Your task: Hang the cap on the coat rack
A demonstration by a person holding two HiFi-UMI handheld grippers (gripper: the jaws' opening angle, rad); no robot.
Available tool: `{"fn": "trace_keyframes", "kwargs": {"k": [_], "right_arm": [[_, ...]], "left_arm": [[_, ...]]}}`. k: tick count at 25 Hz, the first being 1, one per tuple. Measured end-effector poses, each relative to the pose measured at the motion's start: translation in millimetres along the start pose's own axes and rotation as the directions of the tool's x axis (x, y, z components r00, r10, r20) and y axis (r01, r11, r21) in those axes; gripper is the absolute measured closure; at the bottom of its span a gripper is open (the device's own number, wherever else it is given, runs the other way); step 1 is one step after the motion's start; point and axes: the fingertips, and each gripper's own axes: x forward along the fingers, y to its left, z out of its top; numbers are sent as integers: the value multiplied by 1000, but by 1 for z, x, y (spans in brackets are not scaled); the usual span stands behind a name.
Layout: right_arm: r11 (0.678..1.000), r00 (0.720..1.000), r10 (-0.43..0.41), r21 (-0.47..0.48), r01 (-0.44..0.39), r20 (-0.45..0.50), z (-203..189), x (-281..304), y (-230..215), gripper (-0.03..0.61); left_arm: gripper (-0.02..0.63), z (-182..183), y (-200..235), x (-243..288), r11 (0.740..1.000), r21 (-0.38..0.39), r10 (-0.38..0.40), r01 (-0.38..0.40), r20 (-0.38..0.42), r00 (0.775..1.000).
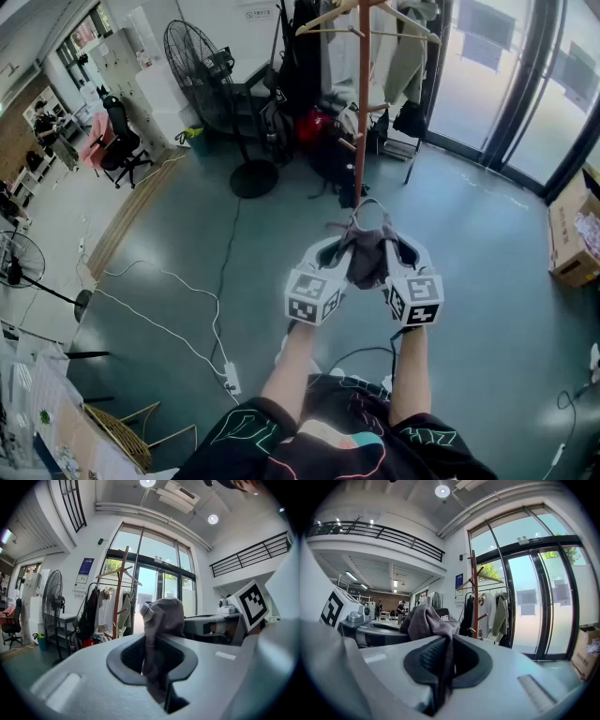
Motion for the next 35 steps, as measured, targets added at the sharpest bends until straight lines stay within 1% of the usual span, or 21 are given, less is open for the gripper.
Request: {"fn": "trace_keyframes", "kwargs": {"k": [6,10,14,18,21,24,26,31,35], "right_arm": [[1000,1000,10,5,-10,14,3,-3,-5,557],[999,999,0,38,-1,41,6,-3,-12,557],[1000,999,2,27,-3,34,7,-1,-17,557],[999,1000,0,42,-1,25,10,-3,-27,557],[998,1000,19,62,-19,10,8,-4,-28,555],[995,999,54,84,-54,4,5,6,-21,555],[992,998,66,106,-65,-9,-1,12,-21,555],[990,998,52,130,-48,-30,-17,29,-31,555],[988,997,21,157,-9,-72,-33,39,-59,554]], "left_arm": [[562,2,-4,4,1000,3,1,-1,5,1000],[561,6,-7,10,1000,6,-4,4,10,1000],[561,11,-8,16,1000,17,-8,8,11,1000],[561,13,-13,22,1000,20,-16,16,10,1000],[561,9,-16,20,1000,11,-13,13,3,1000],[561,9,-2,20,1000,5,16,-15,-9,1000],[561,5,4,23,1000,-6,25,-25,-25,999],[561,-12,14,45,1000,-30,0,-1,-49,999],[561,-28,10,75,998,-55,-36,32,-77,996]]}}
